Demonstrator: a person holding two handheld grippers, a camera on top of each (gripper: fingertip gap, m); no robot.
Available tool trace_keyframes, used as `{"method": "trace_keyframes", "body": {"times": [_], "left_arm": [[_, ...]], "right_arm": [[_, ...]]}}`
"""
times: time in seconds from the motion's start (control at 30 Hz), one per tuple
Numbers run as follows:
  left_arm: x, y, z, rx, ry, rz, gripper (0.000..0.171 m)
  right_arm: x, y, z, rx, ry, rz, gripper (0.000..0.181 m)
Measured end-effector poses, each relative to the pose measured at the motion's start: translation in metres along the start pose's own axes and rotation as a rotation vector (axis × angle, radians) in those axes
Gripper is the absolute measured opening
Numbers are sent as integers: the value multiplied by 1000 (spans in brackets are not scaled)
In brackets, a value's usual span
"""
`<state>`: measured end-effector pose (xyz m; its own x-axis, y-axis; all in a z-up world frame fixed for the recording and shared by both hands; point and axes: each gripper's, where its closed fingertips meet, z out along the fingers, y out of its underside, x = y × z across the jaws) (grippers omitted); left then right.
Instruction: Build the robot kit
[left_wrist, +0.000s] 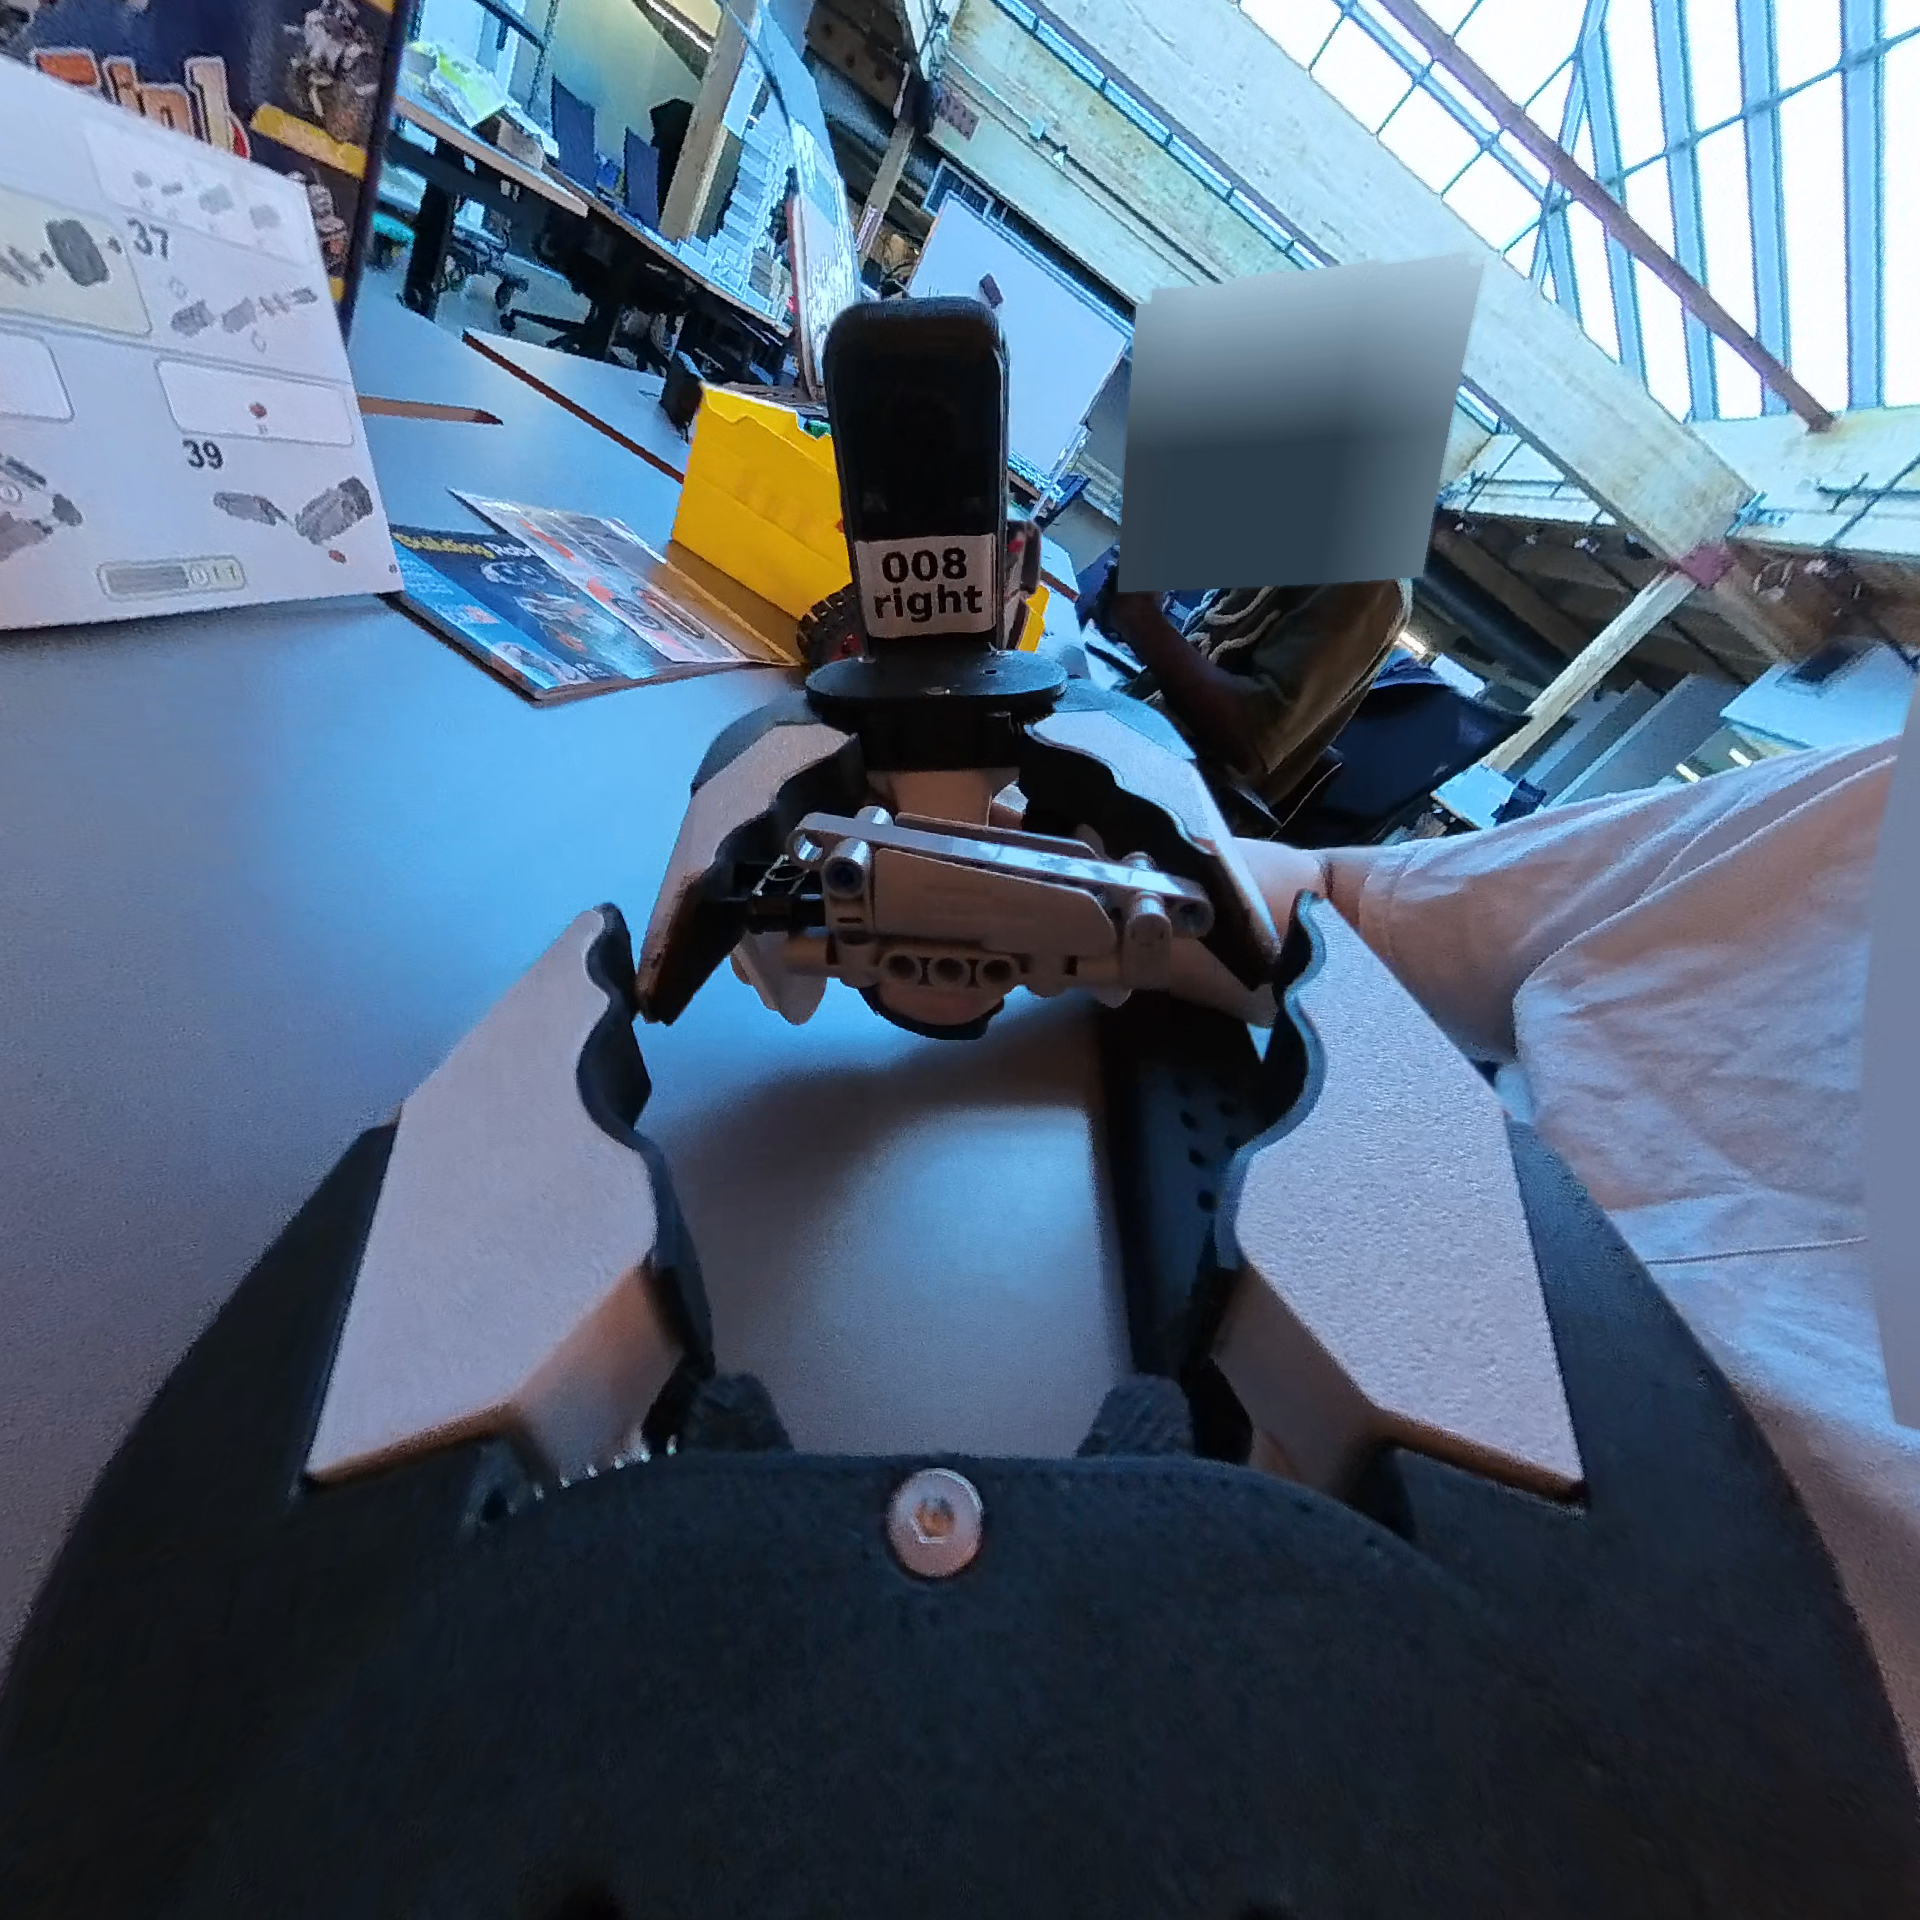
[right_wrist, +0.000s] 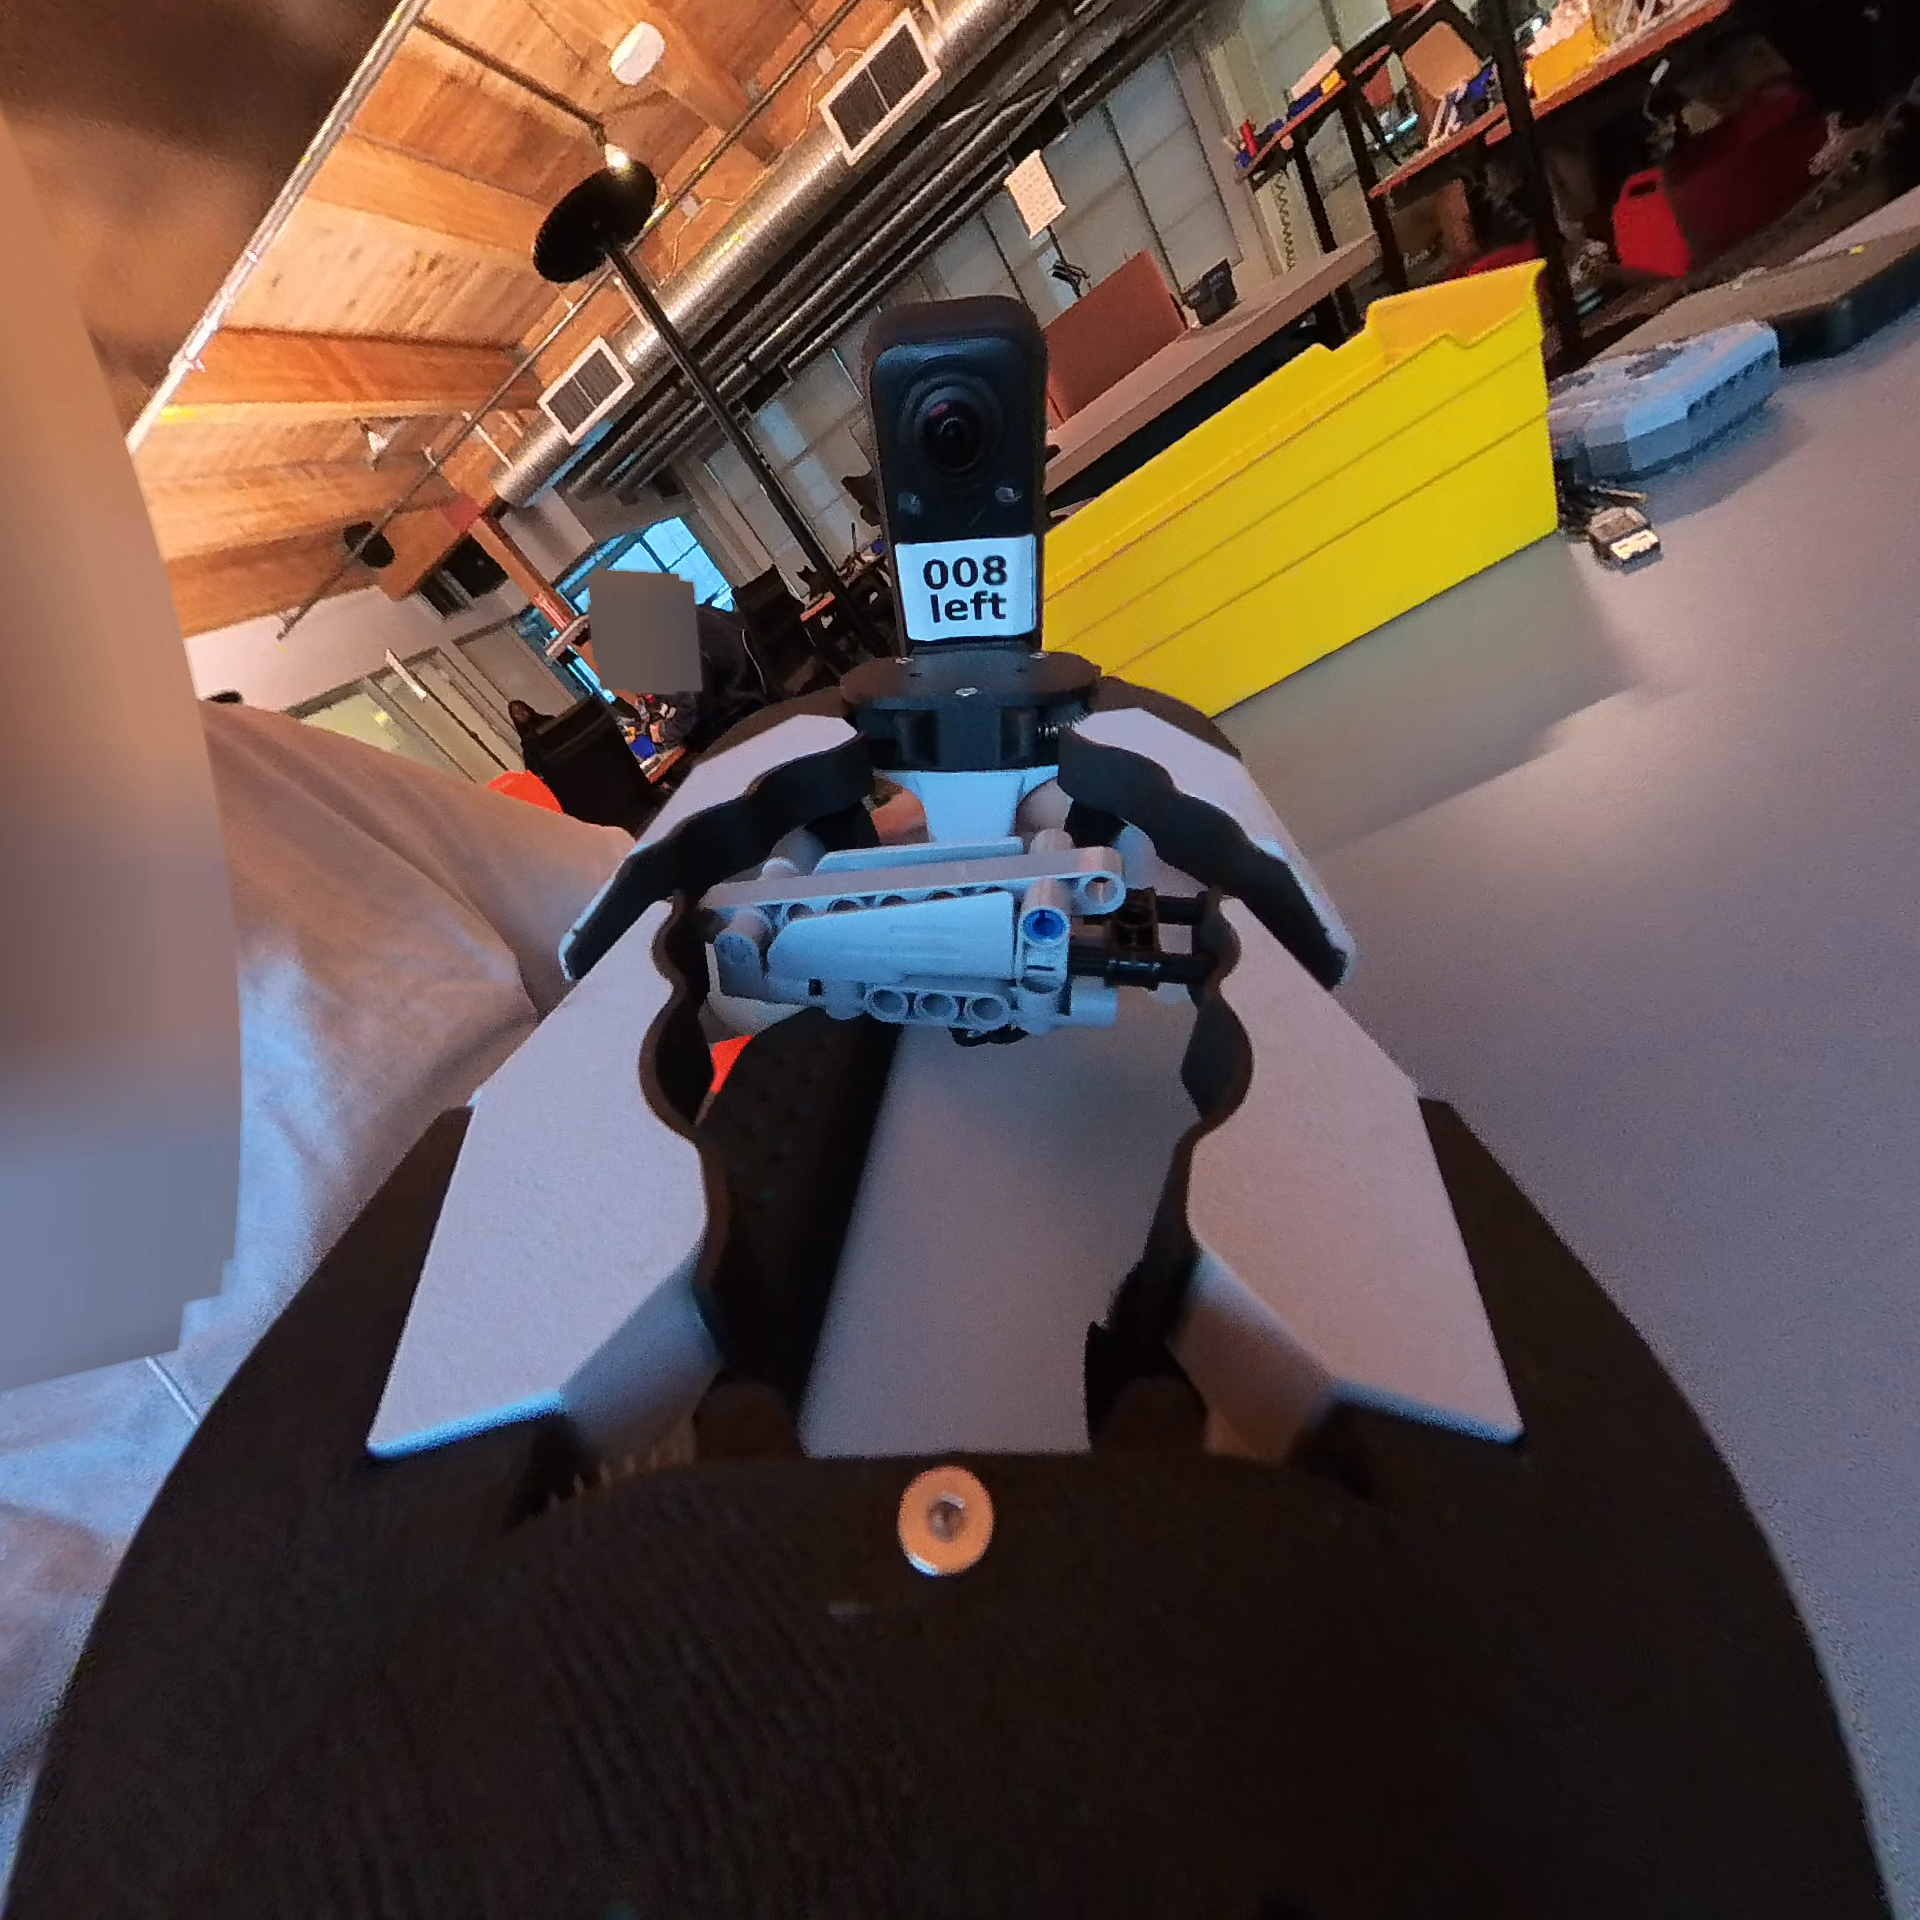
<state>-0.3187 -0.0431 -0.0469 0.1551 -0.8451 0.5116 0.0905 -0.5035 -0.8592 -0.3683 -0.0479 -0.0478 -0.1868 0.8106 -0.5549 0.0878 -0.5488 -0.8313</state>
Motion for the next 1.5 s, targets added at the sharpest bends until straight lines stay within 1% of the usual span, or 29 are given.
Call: {"method": "trace_keyframes", "body": {"times": [0.1, 0.3, 0.43, 0.53, 0.57, 0.6, 0.67, 0.73, 0.8, 0.87, 0.93, 0.97, 1.0, 1.03, 1.07, 1.1, 1.2, 1.27, 1.37, 1.43, 1.5], "left_arm": [[-3, -1, 0, 8, 4, -52, 120], [-1, -2, 2, 9, 5, -51, 121], [3, -3, 3, 8, 10, -25, 121], [5, -6, 3, 16, 19, 27, 121], [6, -9, 2, 33, 21, 33, 119], [6, -14, -1, 59, 31, 16, 114], [2, -28, -10, 117, 68, -79, 113], [3, -34, -15, 125, 164, -191, 98], [8, -31, -13, 99, 259, -271, 79], [13, -19, -5, 49, 297, -261, 68], [16, -2, 5, -33, 272, -174, 58], [17, 4, 8, -58, 255, -119, 50], [18, 9, 10, -82, 244, -64, 34], [19, 14, 11, -104, 238, -14, 27], [20, 16, 12, -116, 228, 23, 23], [20, 16, 12, -118, 212, 65, 22], [19, 13, 11, -110, 154, 186, 21], [15, 11, 10, -106, 97, 245, 20], [10, 11, 7, -132, 28, 321, 20], [4, 15, 6, -168, -22, 379, 20], [-7, 26, 5, -247, -76, 436, 21]], "right_arm": [[3, 0, 0, 10, 3, 51, 94], [4, 0, 0, 12, 6, 48, 94], [2, 0, 0, 7, 11, 13, 94], [-1, -3, -1, 15, 27, -70, 94], [-2, -6, -3, 25, 56, -154, 94], [-1, -8, -6, 18, 116, -283, 94], [5, -9, -13, -60, 272, -596, 95], [4, -11, -17, -120, 395, -935, 95], [0, -5, -15, -200, 454, -1161, 95], [-5, 1, -9, -230, 464, -1275, 95], [-5, 6, -6, -269, 480, -1350, 95], [-5, 8, -5, -290, 483, -1386, 95], [-5, 10, -4, -301, 487, -1420, 95], [-6, 10, -4, -312, 497, -1453, 95], [-5, 11, -4, -324, 512, -1482, 96], [-5, 10, -4, -325, 522, -1506, 95], [-8, 5, -6, -310, 552, -1530, 94], [-8, 3, -11, -307, 549, -1486, 89], [-8, -1, -23, -275, 513, -1372, 83], [-12, 2, -29, -268, 432, -1260, 71], [-13, 5, -36, -275, 357, -1108, 63]]}}
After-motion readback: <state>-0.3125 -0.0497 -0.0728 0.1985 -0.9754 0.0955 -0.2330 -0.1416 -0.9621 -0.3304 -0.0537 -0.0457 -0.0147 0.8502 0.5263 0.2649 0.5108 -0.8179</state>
